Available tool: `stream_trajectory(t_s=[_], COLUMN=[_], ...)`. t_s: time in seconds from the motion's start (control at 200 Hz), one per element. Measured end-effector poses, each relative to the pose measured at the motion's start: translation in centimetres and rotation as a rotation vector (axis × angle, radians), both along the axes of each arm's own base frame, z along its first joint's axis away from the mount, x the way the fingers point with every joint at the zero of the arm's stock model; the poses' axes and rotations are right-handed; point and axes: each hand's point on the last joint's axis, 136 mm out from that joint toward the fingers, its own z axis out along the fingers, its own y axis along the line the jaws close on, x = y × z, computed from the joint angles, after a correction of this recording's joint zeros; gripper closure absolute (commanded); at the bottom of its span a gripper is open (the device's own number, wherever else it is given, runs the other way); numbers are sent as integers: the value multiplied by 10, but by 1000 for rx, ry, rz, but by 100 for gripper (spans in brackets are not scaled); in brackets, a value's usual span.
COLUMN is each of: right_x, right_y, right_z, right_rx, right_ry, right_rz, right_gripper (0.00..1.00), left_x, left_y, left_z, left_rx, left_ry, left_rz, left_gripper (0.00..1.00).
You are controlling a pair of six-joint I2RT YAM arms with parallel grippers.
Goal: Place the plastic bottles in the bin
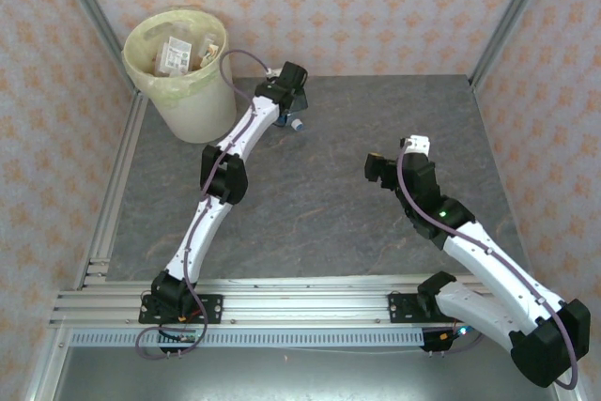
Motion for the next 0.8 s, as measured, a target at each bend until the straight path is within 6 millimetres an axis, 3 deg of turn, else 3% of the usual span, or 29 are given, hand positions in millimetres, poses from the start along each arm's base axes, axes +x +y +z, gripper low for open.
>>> stream_trajectory(t_s=[0.315, 0.646, 0.801], right_x=[0, -1, -1], right_y=[-1, -2, -2], right_z=[-1, -6, -6], right_rx=[-2, -3, 0], right_ry=[1, 11, 12], right_rz=[-4, -10, -12], right_gripper=[1, 1, 1], left_x=[5, 4, 0], left_y=[13, 12, 11], left_z=[-25, -28, -26], left_rx=[-49, -53, -48], left_ry=[30, 39, 52], left_rz=[45, 33, 14], left_gripper=[7, 31, 37])
